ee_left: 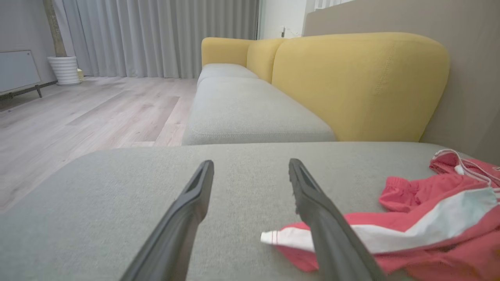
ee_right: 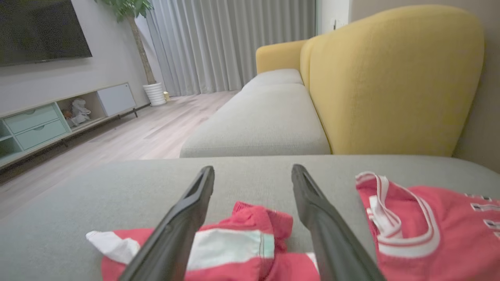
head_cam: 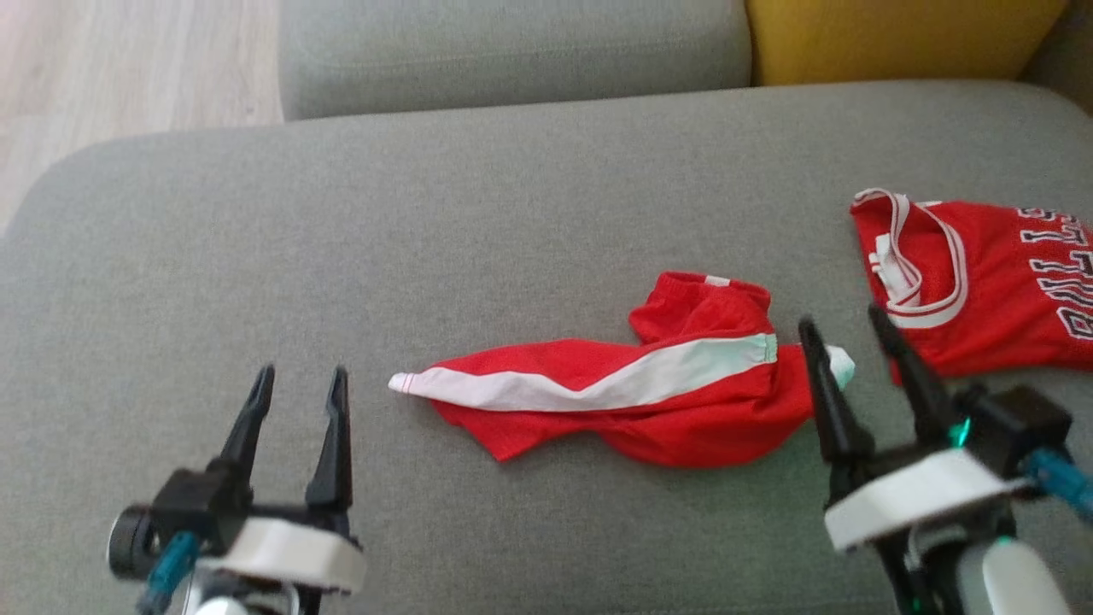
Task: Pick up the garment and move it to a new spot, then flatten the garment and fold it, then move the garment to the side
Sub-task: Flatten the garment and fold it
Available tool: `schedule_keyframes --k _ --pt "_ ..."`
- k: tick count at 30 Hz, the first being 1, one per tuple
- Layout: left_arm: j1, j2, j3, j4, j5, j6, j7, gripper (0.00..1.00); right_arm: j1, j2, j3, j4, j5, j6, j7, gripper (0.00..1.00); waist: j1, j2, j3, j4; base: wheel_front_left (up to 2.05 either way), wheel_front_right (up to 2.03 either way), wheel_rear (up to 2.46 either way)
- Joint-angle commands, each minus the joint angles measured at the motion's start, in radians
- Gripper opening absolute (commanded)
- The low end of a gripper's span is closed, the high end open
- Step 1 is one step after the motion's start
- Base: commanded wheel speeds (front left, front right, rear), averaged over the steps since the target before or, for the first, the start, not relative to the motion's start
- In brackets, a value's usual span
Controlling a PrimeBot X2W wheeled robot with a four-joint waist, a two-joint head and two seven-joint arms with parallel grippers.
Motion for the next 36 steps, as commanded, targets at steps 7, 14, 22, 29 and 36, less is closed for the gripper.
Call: schedule_keyframes --k 7,14,22,29,36 --pt "0.028 0.032 0.032 -0.063 0.006 0.022 0.031 1.0 0.04 0.012 0.003 -0.075 -0.005 0.007 0.025 1.0 0.0 0.0 -0.021 -0.008 0.0 0.0 0.0" --pt "0.032 0.039 0.03 -0.071 0.005 0.03 0.045 1.0 0.042 0.019 -0.005 -0.082 -0.014 0.007 0.032 1.0 0.0 0.0 -0.018 -0.007 0.0 0.0 0.0" --pt "0.021 0.04 0.018 -0.064 0.003 0.03 0.054 1.0 0.037 0.017 -0.01 -0.083 -0.04 0.007 0.037 1.0 0.0 0.0 -0.007 -0.003 0.0 0.0 0.0" --pt "-0.025 0.036 -0.011 -0.036 -0.001 0.006 0.073 1.0 0.027 0.018 -0.013 -0.086 -0.039 0.007 0.043 1.0 0.0 0.0 0.015 0.002 0.0 0.0 0.0" --pt "-0.188 0.005 -0.065 0.121 -0.047 -0.079 0.15 1.0 -0.003 0.021 -0.008 -0.085 -0.036 0.007 0.05 1.0 0.0 0.0 0.084 -0.002 0.0 0.0 0.0"
